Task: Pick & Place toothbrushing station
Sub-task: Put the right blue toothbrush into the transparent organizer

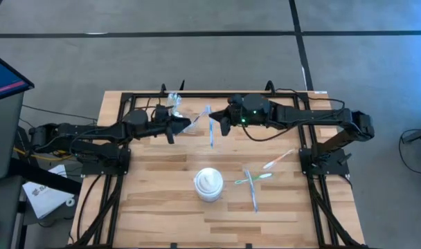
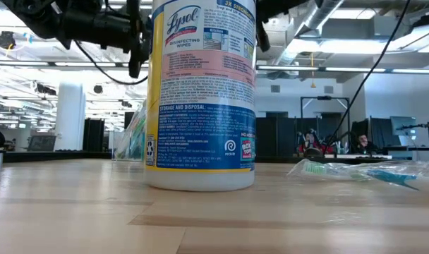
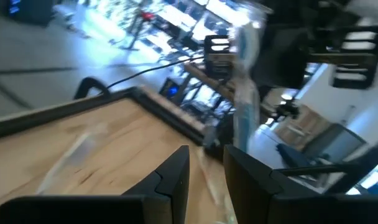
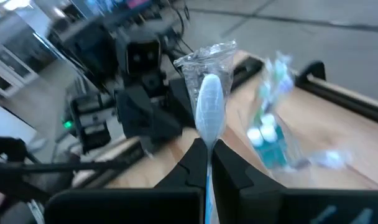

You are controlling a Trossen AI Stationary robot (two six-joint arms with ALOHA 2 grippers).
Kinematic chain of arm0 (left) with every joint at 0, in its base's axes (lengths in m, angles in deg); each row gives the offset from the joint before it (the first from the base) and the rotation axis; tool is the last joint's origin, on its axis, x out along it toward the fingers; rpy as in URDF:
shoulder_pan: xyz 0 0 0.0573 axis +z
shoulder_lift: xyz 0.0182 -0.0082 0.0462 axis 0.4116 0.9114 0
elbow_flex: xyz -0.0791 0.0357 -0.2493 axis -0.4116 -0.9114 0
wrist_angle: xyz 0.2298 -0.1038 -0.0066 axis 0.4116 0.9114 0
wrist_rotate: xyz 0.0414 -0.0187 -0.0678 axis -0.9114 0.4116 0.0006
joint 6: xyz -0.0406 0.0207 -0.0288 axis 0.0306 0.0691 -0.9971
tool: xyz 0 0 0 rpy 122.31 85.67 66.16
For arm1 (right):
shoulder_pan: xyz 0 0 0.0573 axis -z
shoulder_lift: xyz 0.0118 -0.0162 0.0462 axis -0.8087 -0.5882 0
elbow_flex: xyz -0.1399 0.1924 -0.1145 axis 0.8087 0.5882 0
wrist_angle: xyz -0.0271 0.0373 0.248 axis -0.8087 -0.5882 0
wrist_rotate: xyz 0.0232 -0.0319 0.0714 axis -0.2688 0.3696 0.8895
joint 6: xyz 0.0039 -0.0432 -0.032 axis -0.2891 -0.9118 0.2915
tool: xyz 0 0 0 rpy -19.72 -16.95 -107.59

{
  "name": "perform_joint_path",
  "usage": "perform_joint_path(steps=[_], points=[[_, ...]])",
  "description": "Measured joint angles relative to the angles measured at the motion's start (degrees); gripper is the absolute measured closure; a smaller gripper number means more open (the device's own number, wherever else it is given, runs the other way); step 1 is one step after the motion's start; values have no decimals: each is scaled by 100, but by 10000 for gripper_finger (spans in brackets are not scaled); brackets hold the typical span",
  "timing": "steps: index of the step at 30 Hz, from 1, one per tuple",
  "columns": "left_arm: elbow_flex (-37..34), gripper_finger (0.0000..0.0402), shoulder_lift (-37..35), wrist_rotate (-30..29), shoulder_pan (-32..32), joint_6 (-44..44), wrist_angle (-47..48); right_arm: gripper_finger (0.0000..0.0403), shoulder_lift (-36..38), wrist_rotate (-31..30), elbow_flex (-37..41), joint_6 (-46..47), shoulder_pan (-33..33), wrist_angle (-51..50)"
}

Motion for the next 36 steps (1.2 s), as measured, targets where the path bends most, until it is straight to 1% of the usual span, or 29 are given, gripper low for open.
perform_joint_path(steps=[4, 11, 14, 17, 22, 25, 32, 36], points=[[0, 307, 0, 136, -2, 287, -281, 403, -1, 38, 1, 0, 18, 347], [0, 305, 0, 134, -28, 309, -520, 403, -2, 40, 4, -19, 18, 495], [0, 294, 4, 134, -33, 307, -625, 403, -2, 40, 4, -59, 18, 495], [0, 273, 89, 134, -33, 278, -809, 403, -4, 40, 4, -59, 18, 495], [0, 234, 398, 126, -32, -5, -1314, 403, -4, 40, 4, -59, 18, 497], [70, 218, 634, 132, -33, -83, -1532, 403, -4, 40, 4, -59, 18, 506], [518, 206, 1308, 477, -33, -106, -1578, 403, -4, 40, 4, -59, 18, 506], [707, 206, 1463, 591, -12, -95, -1654, 403, -4, 40, 4, -59, 18, 506]])
